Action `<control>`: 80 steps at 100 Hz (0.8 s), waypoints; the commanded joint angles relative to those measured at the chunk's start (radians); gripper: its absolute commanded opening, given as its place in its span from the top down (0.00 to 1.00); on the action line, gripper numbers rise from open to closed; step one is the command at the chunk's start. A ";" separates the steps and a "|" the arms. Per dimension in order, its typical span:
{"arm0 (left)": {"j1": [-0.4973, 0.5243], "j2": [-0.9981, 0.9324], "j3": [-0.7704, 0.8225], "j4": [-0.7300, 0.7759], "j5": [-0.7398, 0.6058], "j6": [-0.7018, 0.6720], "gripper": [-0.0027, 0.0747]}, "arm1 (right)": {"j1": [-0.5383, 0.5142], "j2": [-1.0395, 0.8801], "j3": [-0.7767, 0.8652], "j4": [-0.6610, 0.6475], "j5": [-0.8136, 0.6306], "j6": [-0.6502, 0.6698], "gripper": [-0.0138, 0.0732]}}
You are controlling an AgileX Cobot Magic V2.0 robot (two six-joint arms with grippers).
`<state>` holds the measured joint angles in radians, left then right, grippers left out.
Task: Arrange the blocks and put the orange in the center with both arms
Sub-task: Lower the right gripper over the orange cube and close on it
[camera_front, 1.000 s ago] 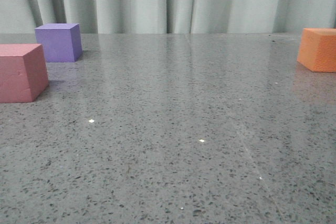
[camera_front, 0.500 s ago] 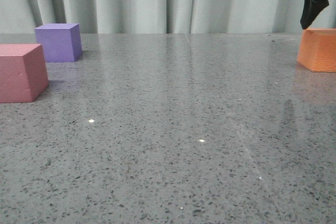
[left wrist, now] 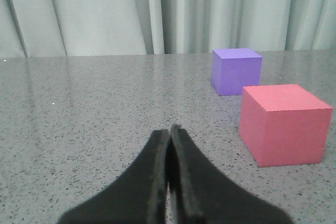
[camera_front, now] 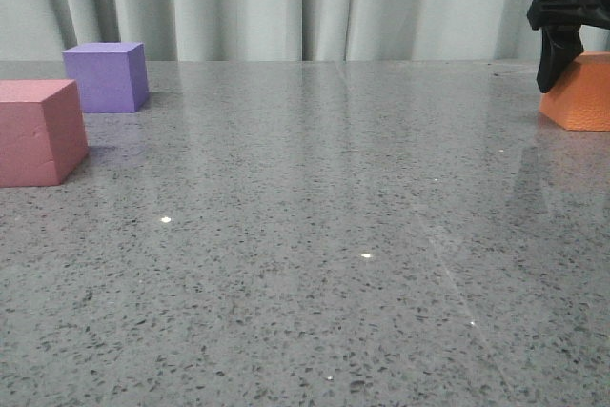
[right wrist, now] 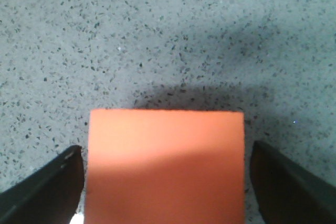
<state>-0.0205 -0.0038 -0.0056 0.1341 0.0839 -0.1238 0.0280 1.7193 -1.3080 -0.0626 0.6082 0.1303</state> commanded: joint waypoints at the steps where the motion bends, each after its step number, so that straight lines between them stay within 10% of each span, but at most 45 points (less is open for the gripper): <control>1: 0.002 -0.033 0.055 -0.007 -0.078 -0.004 0.99 | -0.006 -0.035 -0.036 -0.012 -0.053 -0.008 0.11; 29: 0.002 -0.033 0.055 -0.007 -0.078 -0.004 0.99 | -0.006 -0.033 -0.036 -0.012 -0.055 -0.008 0.12; 58: 0.002 -0.033 0.055 -0.007 -0.078 -0.004 0.99 | -0.006 -0.033 -0.036 -0.012 -0.067 -0.008 0.47; 80: 0.002 -0.033 0.055 -0.007 -0.078 -0.004 0.99 | -0.006 -0.053 -0.073 -0.012 -0.024 -0.008 0.51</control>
<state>-0.0205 -0.0038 -0.0056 0.1341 0.0839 -0.1238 0.0280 1.7299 -1.3211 -0.0626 0.6021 0.1303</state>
